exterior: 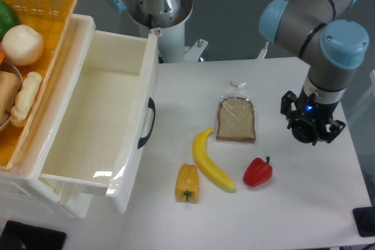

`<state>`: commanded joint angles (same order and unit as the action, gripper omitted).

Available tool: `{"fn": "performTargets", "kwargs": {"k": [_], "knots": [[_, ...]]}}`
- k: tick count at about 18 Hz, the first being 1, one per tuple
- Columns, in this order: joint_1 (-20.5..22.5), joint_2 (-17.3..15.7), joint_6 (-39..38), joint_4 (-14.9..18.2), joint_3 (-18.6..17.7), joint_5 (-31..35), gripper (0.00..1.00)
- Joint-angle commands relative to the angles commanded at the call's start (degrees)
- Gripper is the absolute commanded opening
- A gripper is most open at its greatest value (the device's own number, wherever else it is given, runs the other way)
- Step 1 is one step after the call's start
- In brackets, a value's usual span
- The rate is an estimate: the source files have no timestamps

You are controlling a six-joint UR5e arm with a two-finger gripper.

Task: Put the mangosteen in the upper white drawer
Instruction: 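Move the gripper over the bread slice and grasp the dark mangosteen, then carry the held mangosteen over into the open white drawer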

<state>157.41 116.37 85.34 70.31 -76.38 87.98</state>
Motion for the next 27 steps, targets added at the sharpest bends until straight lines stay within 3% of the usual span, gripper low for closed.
{"fn": "performTargets", "kwargs": {"k": [7, 16, 20, 27], "knots": [[-0.70, -3.60, -0.88, 0.79, -1.49, -1.49, 0.01], [-5.36, -12.82, -6.50, 2.90, -3.43, -9.39, 0.04], [-5.97, -17.30, -9.04, 3.16, -5.53, -16.86, 0.04], [-12.64, -21.62, -13.70, 3.25, -8.61, -19.07, 0.04]]}}
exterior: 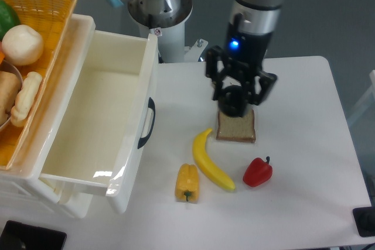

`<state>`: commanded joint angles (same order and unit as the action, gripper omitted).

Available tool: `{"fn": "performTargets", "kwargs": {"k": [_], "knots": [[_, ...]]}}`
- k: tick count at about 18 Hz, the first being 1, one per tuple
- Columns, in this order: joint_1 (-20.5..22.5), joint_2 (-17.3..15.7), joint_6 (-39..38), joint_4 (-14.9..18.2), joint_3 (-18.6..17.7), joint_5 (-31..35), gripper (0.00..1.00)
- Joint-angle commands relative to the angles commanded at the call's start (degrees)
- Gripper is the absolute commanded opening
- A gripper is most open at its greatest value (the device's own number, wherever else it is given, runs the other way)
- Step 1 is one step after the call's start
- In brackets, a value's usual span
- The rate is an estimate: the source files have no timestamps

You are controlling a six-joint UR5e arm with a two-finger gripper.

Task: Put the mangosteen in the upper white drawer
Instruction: 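Carry the held mangosteen over into the open white drawer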

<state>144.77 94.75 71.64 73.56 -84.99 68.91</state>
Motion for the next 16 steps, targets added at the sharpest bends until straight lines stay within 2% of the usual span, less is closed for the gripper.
{"fn": "performTargets", "kwargs": {"k": [5, 9, 13, 16], "knots": [[-6.86, -0.18, -1.94, 0.18, -1.23, -0.70, 0.05], [-9.06, -1.84, -2.91, 2.81, -1.41, -4.92, 0.05], [-11.70, -2.38, -2.99, 4.48, -1.76, -5.01, 0.05], [-12.31, -2.20, -2.64, 4.57, -3.60, -4.92, 0.06]]}}
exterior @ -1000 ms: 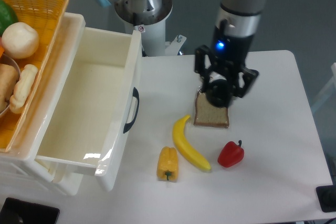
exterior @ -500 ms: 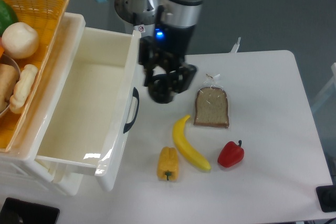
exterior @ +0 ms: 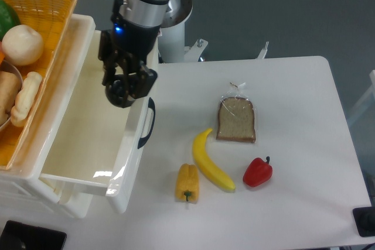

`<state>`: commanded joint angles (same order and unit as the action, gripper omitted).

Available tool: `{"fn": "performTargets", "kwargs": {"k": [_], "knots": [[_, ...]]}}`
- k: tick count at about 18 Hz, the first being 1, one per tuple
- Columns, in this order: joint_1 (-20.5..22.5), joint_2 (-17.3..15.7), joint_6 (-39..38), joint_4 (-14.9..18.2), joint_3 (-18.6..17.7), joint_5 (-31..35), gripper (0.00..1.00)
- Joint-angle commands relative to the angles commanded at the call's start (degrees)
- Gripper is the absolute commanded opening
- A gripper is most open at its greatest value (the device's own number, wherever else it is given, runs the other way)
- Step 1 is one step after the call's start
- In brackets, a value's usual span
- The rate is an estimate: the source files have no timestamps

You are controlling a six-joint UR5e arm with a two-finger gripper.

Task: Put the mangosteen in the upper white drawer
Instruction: 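Carry the held mangosteen over into the open white drawer, then lower the mangosteen into the drawer and open the gripper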

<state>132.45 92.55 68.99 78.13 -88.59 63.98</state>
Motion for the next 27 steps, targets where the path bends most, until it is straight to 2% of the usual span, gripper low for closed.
{"fn": "performTargets", "kwargs": {"k": [4, 9, 17, 21, 22, 26, 27], "knots": [[-0.88, 0.88, 0.79, 0.09, -1.58, 0.00, 0.07], [-2.29, 4.30, 3.77, 0.17, -1.59, 0.00, 0.07], [-2.81, 5.89, 8.26, 1.67, -1.50, 0.26, 0.09], [-3.61, 6.59, 8.35, 1.50, -1.50, 0.44, 0.25], [-3.87, 6.77, 8.35, 1.49, -1.50, 0.44, 0.36], [-4.40, 7.21, 8.18, 1.58, -1.50, 0.53, 0.61], [-4.40, 7.21, 8.18, 1.32, -1.33, 0.44, 0.71]]}}
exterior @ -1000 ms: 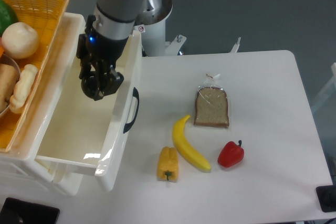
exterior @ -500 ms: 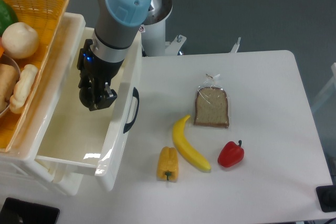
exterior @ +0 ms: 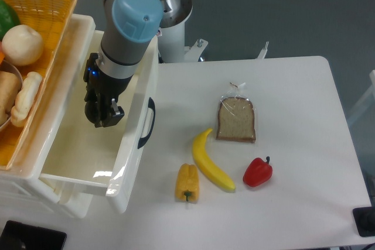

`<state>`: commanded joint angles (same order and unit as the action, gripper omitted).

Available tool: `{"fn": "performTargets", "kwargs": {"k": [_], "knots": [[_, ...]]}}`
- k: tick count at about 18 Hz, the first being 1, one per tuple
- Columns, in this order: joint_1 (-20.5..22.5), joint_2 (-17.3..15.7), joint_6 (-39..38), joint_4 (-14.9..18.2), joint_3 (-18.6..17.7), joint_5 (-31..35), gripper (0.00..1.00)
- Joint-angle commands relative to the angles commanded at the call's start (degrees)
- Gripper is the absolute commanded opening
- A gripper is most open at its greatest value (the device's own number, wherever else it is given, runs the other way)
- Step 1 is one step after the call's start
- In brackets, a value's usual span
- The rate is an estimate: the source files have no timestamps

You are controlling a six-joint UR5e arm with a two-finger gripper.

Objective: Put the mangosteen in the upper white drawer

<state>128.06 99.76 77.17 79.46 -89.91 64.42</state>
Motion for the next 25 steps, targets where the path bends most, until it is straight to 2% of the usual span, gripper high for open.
{"fn": "performTargets", "kwargs": {"k": [1, 2, 11, 14, 17, 22, 25], "knots": [[0.00, 0.00, 0.00, -0.26, 0.00, -0.09, 0.90], [0.35, 0.00, 0.00, -0.35, 0.09, -0.09, 0.99], [2.10, -1.05, -1.14, -0.27, 1.75, -0.62, 1.00], [4.30, -1.93, -7.80, -1.22, 3.60, -0.88, 1.00], [8.07, -2.64, -10.89, -4.66, 3.61, -0.97, 1.00], [15.63, -2.29, -10.99, -6.59, 3.34, -1.32, 1.00], [20.11, -0.89, -10.55, -6.95, 2.73, -1.67, 1.00]]}}
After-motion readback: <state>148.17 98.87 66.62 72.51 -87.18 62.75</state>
